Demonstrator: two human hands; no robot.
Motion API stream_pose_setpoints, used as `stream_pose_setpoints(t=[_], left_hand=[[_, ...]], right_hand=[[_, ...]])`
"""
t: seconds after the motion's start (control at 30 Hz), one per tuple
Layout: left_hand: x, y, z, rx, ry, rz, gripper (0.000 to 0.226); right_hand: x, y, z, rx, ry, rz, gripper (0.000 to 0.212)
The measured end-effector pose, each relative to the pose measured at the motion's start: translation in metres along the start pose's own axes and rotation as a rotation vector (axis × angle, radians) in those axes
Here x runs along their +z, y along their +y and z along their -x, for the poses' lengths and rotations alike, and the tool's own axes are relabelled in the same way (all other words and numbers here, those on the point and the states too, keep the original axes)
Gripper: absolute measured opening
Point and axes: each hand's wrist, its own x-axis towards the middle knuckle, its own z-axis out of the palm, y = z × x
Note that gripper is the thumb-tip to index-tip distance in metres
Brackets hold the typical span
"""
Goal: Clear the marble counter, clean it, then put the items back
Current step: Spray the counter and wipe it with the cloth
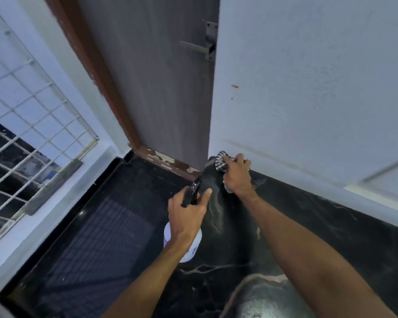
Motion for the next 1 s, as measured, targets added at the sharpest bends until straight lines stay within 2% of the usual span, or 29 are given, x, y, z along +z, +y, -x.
stream_pose_setpoints(t=[0.07, 0.17, 0.23, 0.3, 0.37, 0.4, 0.5, 0.53, 0.57, 0.63, 0.67, 0.7, 0.73, 0.83, 0.87, 0.9, 1.0], left_hand=[[-0.010, -0.005, 0.000, 0.009, 0.027, -0.031, 0.041], [-0.022, -0.007, 0.006, 0.023, 0.059, -0.037, 0.027], [-0.028, -0.007, 0.013, 0.042, 0.071, -0.037, 0.022], [-0.034, -0.004, 0.023, 0.040, 0.085, -0.043, 0.030], [-0.036, -0.001, 0.035, 0.022, 0.088, -0.052, 0.039], [-0.035, 0.000, 0.040, 0.015, 0.092, -0.046, 0.039], [-0.027, 0.010, 0.068, -0.011, 0.065, -0.014, 0.033], [-0.022, 0.013, 0.078, -0.016, 0.053, -0.014, 0.034], [-0.018, 0.015, 0.089, -0.020, 0.041, -0.014, 0.035], [-0.009, 0.019, 0.108, -0.033, 0.033, -0.005, 0.037], [-0.003, 0.022, 0.119, -0.036, 0.030, -0.005, 0.038], [0.002, 0.023, 0.130, -0.034, 0.026, -0.001, 0.040], [0.009, 0.024, 0.144, -0.028, 0.023, 0.008, 0.042], [0.025, 0.026, 0.183, 0.005, 0.021, 0.019, 0.046], [0.030, 0.028, 0.196, 0.007, 0.019, 0.015, 0.047], [0.034, 0.029, 0.206, 0.001, 0.016, 0.017, 0.046], [0.049, 0.034, 0.242, -0.017, 0.020, 0.016, 0.044]], right_hand=[[0.014, -0.022, 0.022, -0.141, -0.009, 0.004, 0.061], [0.038, -0.048, 0.087, -0.444, -0.082, 0.014, 0.043], [0.038, -0.047, 0.102, -0.539, -0.129, -0.003, 0.043], [0.032, -0.039, 0.100, -0.407, -0.107, -0.014, 0.056], [0.029, -0.035, 0.112, -0.247, -0.039, -0.028, 0.060], [0.031, -0.035, 0.125, -0.263, -0.039, -0.026, 0.060], [0.025, -0.004, 0.169, -0.479, -0.117, 0.042, 0.067], [0.013, 0.017, 0.172, -0.448, -0.097, 0.058, 0.068], [0.001, 0.041, 0.171, -0.321, -0.056, 0.048, 0.066], [-0.022, 0.087, 0.170, 0.058, 0.053, -0.037, 0.062], [-0.029, 0.106, 0.177, 0.166, 0.076, -0.056, 0.060], [-0.032, 0.119, 0.189, 0.171, 0.082, -0.031, 0.061], [-0.034, 0.127, 0.206, 0.099, 0.078, -0.004, 0.064], [-0.030, 0.141, 0.266, -0.277, -0.053, -0.009, 0.066], [-0.032, 0.154, 0.280, -0.339, -0.085, 0.007, 0.063], [-0.038, 0.170, 0.287, -0.313, -0.070, 0.004, 0.062], [-0.072, 0.243, 0.297, 0.161, 0.101, -0.100, 0.065]])
